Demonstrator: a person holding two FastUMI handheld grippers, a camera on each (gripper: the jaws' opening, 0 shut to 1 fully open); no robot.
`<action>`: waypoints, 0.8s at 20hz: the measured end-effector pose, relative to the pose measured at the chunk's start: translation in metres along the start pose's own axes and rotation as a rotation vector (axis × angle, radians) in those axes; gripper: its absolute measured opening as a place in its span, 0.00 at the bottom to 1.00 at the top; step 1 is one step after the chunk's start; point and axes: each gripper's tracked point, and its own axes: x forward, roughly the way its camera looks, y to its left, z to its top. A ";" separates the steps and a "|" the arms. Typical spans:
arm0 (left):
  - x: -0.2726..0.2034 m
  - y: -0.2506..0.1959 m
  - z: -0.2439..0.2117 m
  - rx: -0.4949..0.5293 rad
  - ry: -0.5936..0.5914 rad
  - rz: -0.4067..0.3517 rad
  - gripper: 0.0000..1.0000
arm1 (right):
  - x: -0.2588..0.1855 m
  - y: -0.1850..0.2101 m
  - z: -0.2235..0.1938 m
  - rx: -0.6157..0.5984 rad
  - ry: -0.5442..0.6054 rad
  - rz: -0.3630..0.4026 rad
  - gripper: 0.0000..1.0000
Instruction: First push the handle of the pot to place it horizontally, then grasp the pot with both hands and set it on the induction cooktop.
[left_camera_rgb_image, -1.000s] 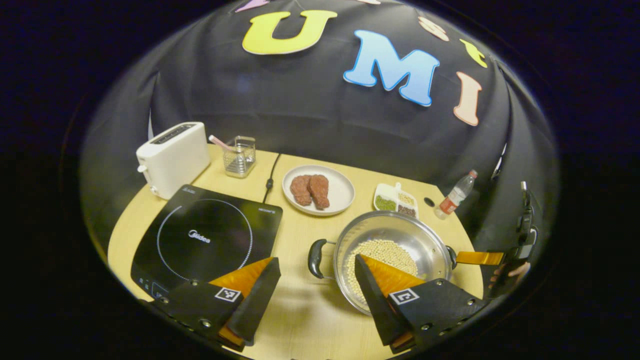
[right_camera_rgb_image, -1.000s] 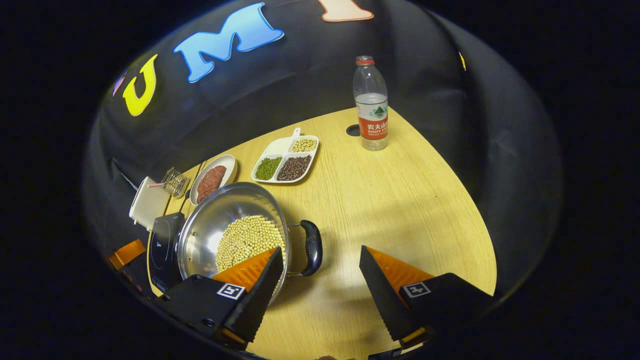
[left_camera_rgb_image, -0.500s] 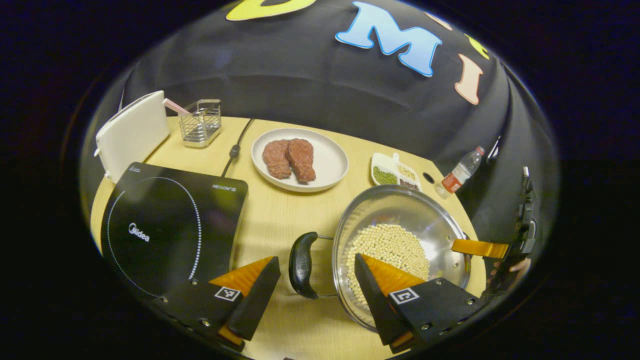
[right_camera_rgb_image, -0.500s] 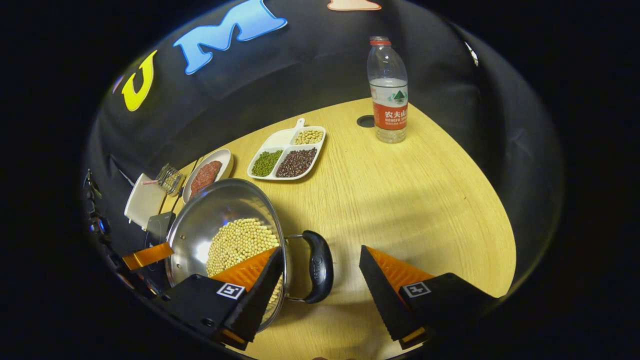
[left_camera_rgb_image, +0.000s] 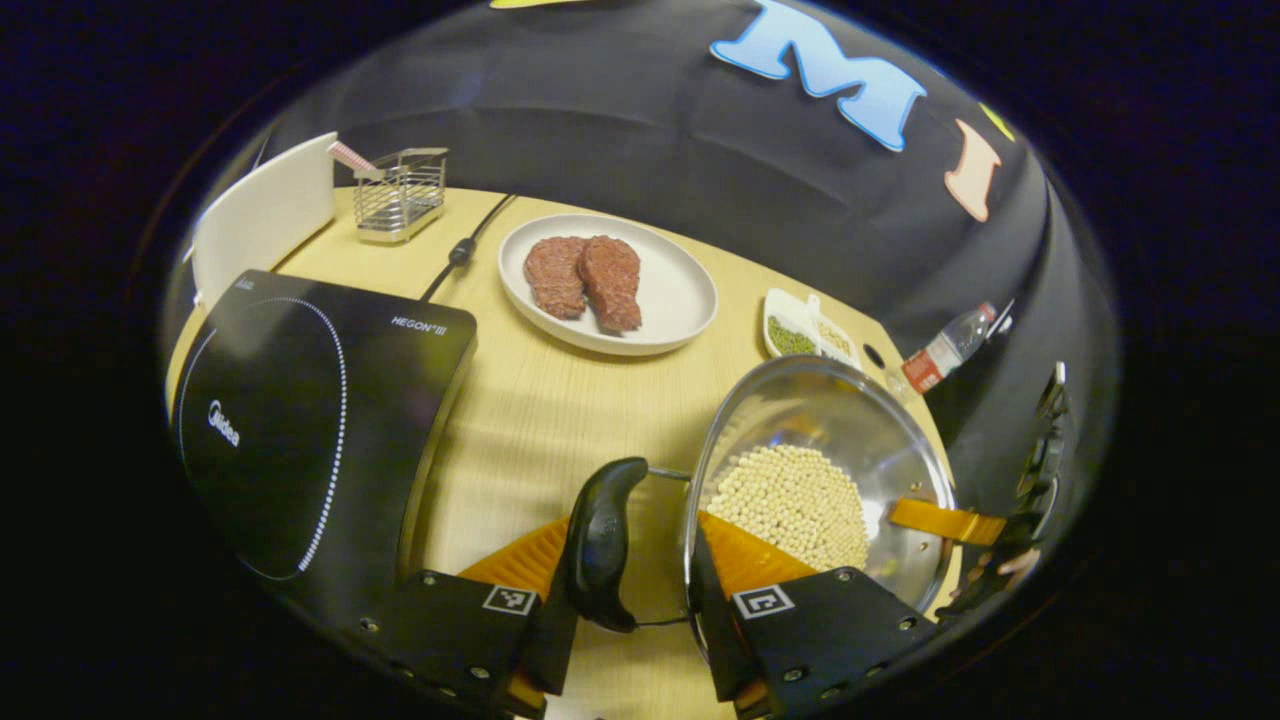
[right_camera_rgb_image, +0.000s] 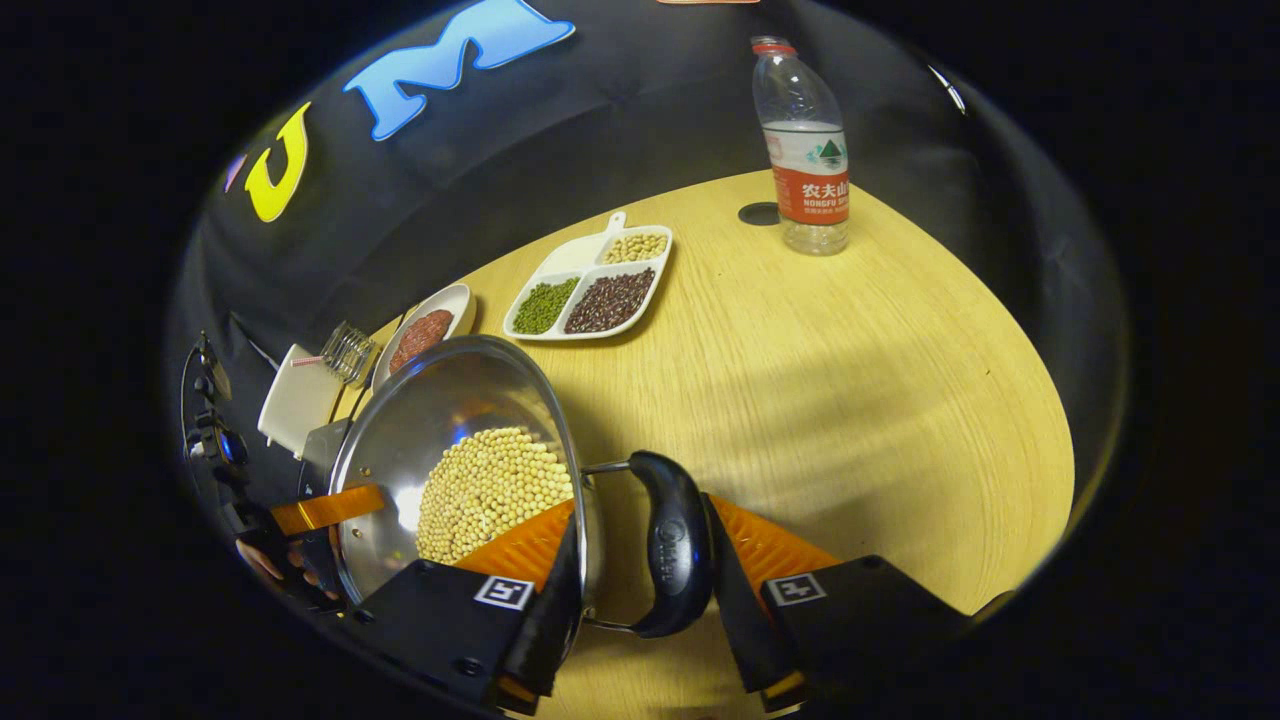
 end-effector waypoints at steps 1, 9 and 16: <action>-0.002 0.000 -0.003 -0.025 -0.001 -0.011 0.55 | 0.000 -0.002 -0.002 -0.015 0.008 -0.016 0.56; -0.007 -0.003 -0.011 -0.079 -0.010 -0.020 0.47 | -0.002 -0.006 -0.006 0.009 0.034 -0.054 0.51; -0.046 -0.007 -0.028 -0.111 -0.031 -0.015 0.43 | -0.043 0.003 -0.011 -0.053 0.014 -0.062 0.51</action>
